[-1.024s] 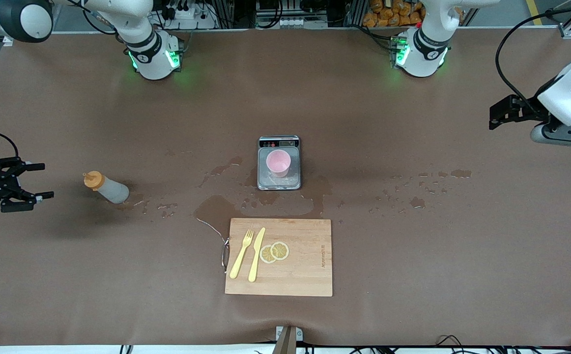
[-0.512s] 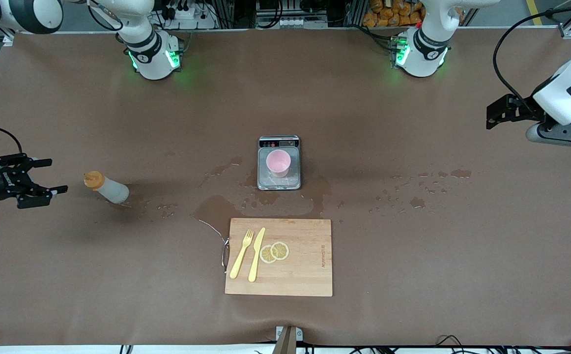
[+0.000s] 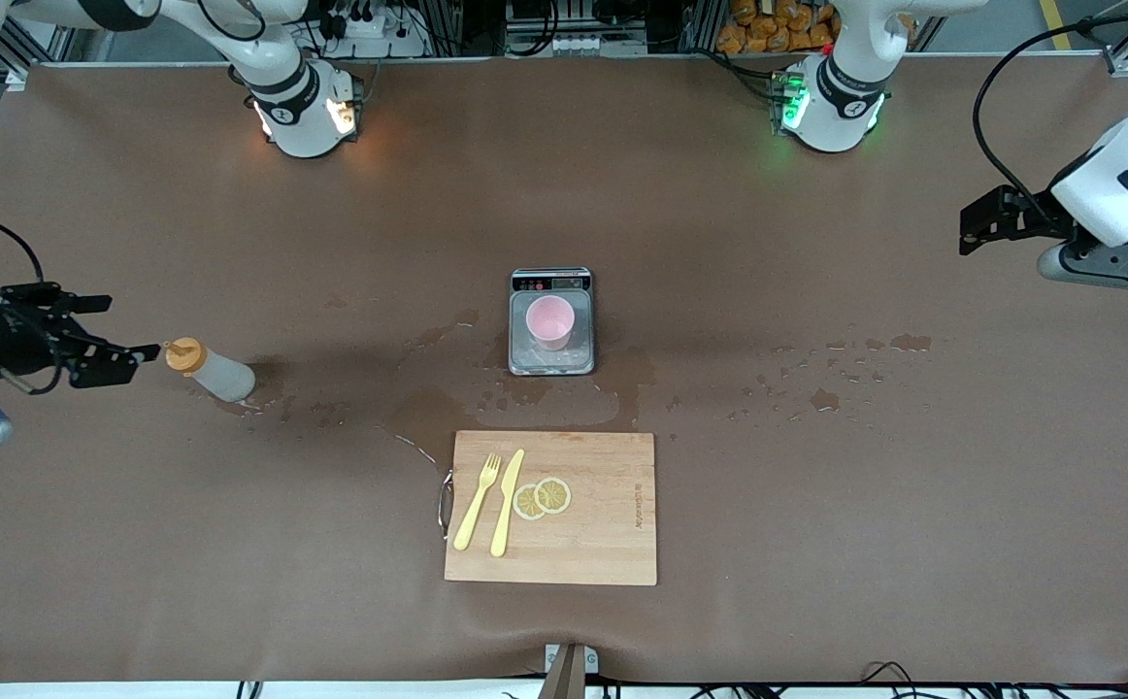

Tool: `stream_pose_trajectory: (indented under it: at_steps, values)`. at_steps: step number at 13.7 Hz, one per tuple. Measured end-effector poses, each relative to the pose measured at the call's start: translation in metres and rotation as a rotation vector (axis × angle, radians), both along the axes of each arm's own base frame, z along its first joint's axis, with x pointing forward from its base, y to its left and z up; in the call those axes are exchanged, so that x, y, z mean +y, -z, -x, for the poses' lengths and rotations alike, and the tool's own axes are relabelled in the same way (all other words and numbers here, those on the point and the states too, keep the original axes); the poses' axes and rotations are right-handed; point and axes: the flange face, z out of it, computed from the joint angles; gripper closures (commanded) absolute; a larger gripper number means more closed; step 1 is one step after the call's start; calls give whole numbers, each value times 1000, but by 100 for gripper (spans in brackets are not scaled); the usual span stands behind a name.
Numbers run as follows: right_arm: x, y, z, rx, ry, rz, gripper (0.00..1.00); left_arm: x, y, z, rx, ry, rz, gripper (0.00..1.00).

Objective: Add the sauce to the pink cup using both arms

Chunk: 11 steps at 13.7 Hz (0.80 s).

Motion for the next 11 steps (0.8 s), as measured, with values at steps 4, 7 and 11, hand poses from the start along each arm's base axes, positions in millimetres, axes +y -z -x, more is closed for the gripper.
stream_pose_trajectory:
  at_steps: [4,7,11]
  values:
    - [-5,-47,15,-124,-183,-7,0,1,0,0,0,-1,0,0]
    - [-18,-100,35,-232,-249,40,0,0,0,0,0,0,0,0]
    - [-23,-145,56,-365,-293,50,0,-3,0,0,1,6,0,0]
